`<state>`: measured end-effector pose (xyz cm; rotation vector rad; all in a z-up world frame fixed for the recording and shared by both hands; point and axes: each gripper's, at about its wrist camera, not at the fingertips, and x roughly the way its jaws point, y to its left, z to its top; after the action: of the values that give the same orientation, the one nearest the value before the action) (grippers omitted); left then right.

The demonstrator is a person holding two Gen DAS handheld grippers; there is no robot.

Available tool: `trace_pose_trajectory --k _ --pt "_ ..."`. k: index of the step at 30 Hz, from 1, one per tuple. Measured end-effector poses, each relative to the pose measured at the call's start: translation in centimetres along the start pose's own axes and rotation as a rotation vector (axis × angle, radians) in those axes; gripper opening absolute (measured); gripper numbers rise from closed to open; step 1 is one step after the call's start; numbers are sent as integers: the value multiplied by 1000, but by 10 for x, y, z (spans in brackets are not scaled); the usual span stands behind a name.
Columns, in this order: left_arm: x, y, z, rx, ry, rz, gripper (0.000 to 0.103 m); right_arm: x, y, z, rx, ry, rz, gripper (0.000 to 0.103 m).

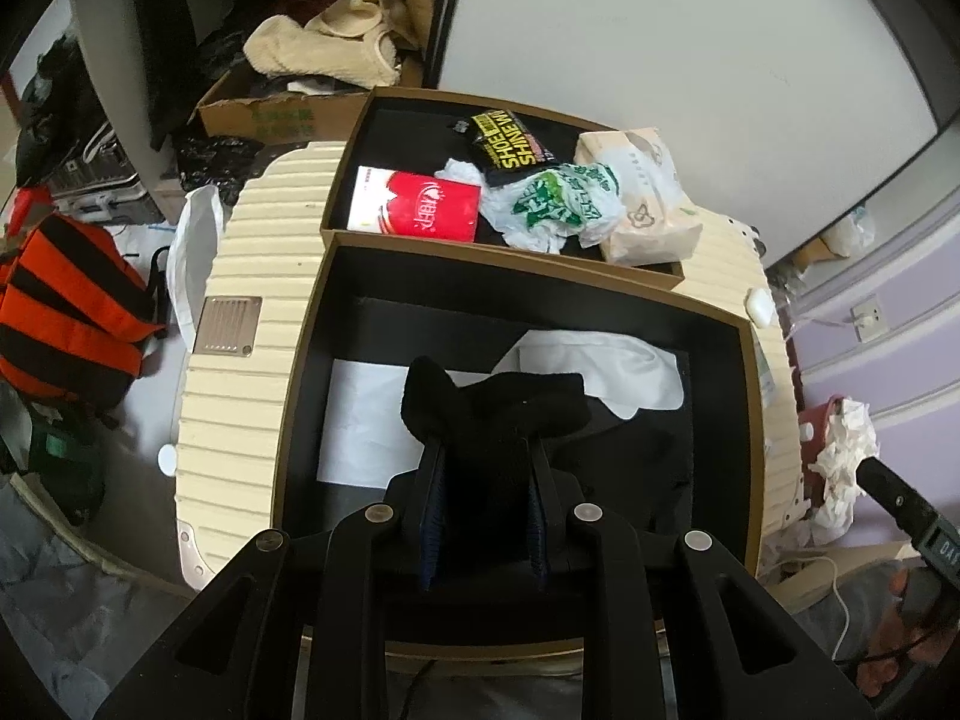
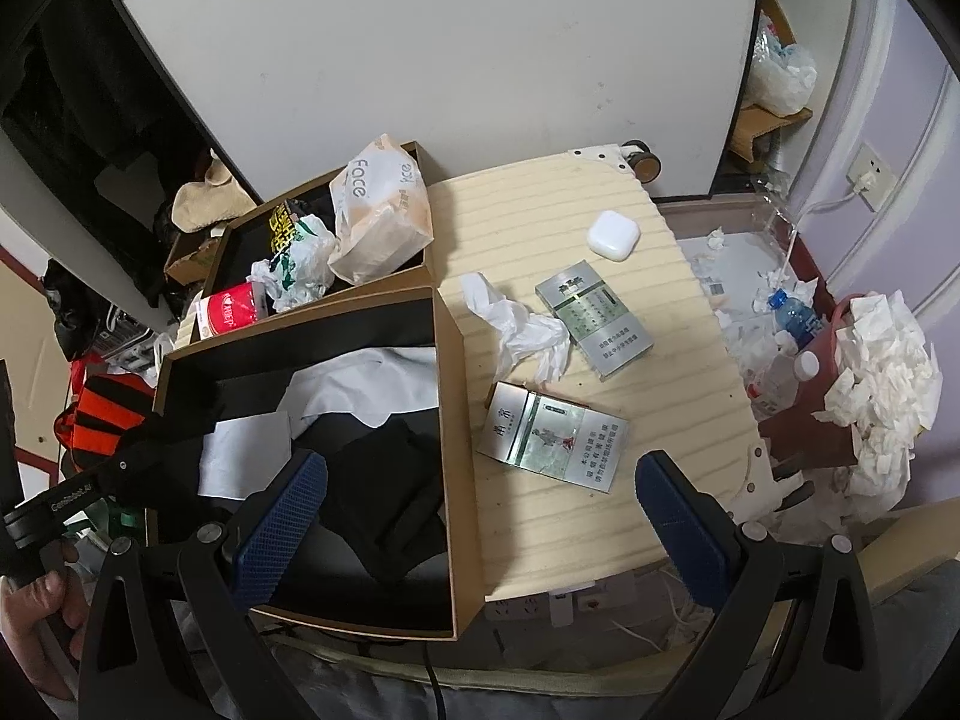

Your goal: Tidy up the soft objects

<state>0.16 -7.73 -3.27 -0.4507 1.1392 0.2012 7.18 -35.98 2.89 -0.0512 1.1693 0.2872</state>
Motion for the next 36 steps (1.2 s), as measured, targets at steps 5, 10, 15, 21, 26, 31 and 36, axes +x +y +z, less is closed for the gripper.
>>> trace_pose_trajectory --k 5,10,15,21,26,31,36 --pt "-3 5 -4 -15 -7 11 19 2 2 -4 -27 7 -22 102" --pt "-9 7 -9 -16 -21 -6 19 5 8 -8 -62 9 -45 102" --pt "-20 3 -6 9 -75 -10 21 8 21 -12 -130 -8 -107 102" --pt "-28 -4 -5 60 -132 6 73 7 39 -17 -231 -36 -152 102" --pt "-29 -8 -4 82 -111 10 74 7 50 -22 -297 -52 -190 102" --pt "-28 -2 -3 57 -91 33 74 9 61 -24 -357 -66 -238 102" --pt "-29 6 1 23 -93 28 74 3 73 -28 -416 -104 -276 102"
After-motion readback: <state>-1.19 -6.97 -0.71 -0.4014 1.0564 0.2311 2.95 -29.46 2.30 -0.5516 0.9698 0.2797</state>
